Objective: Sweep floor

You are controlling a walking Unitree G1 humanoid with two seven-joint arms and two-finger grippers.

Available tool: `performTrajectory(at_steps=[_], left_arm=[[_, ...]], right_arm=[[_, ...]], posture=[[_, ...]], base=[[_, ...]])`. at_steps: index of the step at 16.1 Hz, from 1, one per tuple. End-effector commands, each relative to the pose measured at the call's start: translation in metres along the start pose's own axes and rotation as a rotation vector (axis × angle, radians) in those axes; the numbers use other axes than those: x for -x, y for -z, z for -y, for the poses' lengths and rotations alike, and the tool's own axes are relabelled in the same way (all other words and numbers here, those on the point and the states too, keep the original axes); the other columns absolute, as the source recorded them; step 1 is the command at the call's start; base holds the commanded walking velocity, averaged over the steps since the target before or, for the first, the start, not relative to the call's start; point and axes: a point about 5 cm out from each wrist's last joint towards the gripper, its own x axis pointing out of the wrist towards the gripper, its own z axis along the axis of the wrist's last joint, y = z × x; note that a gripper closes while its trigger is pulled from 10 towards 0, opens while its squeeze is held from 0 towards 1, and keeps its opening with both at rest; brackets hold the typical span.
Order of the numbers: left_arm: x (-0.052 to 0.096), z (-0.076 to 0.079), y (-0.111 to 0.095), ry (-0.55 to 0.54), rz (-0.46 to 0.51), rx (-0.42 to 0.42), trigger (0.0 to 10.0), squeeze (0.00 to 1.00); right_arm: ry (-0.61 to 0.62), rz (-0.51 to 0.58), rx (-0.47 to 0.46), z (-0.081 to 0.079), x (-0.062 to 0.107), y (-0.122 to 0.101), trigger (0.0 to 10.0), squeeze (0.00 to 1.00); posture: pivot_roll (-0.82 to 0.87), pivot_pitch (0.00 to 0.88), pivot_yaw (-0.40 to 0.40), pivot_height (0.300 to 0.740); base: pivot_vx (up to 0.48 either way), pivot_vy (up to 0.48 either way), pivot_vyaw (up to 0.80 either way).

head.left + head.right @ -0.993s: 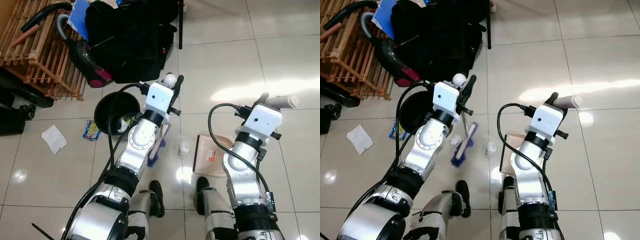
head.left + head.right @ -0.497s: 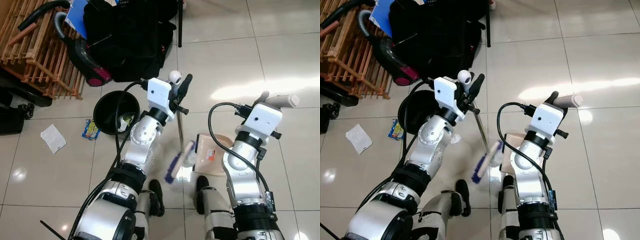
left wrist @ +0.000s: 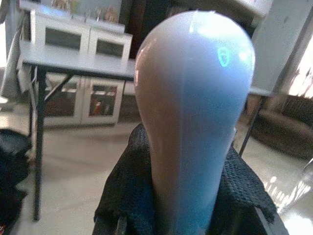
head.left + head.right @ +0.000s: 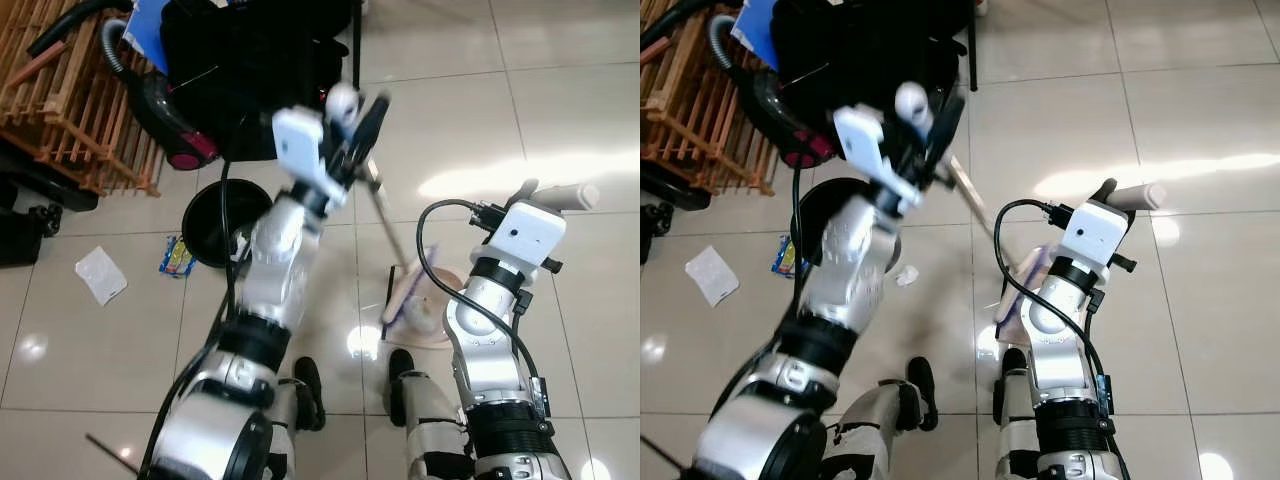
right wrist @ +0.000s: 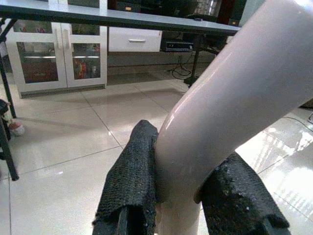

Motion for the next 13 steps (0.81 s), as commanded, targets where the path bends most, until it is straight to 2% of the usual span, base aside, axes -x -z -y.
performTrajectory(at_steps=[1, 3, 5, 8, 9, 11, 13], left_arm=[[-0.013, 0.010, -0.014, 0.016, 0.073, 0.127, 10.0, 0.00], [-0.017, 0.008, -0.019, -0.028, 0.084, 0.277, 10.0, 0.00], [-0.018, 0.006, -0.022, -0.059, 0.099, 0.329, 10.0, 0.00], [-0.013, -0.001, -0.026, -0.016, 0.076, 0.267, 10.0, 0.00], [-0.006, -0.009, -0.033, 0.044, 0.020, 0.198, 10.0, 0.00], [-0.001, -0.015, -0.039, 0.103, -0.028, 0.125, 10.0, 0.00], [0.004, -0.018, -0.053, 0.152, -0.041, 0.061, 10.0, 0.00]], right_arm=[[-0.005, -0.059, 0.022, 0.002, 0.006, 0.012, 10.0, 0.00], [-0.002, -0.069, 0.017, 0.002, 0.005, 0.015, 10.0, 0.00], [-0.001, -0.073, 0.015, 0.002, 0.004, 0.016, 10.0, 0.00], [-0.003, -0.074, 0.013, 0.002, 0.001, 0.017, 10.0, 0.00], [-0.001, -0.073, 0.011, 0.004, -0.001, 0.017, 10.0, 0.00], [0.004, -0.073, 0.009, 0.006, -0.005, 0.019, 10.0, 0.00], [0.008, -0.068, 0.007, 0.010, -0.007, 0.018, 10.0, 0.00]], posture=[[0.04, 0.399, 0.131, 0.740], [0.04, 0.391, 0.130, 0.740], [0.03, 0.373, 0.126, 0.740], [0.03, 0.353, 0.118, 0.740], [0.04, 0.340, 0.116, 0.740], [0.04, 0.323, 0.113, 0.740], [0.04, 0.310, 0.110, 0.740]], base=[[0.000, 0.000, 0.00], [0.000, 0.000, 0.00], [0.000, 0.000, 0.00], [0.000, 0.000, 0.00], [0.000, 0.000, 0.00], [0.000, 0.000, 0.00], [0.000, 0.000, 0.00]])
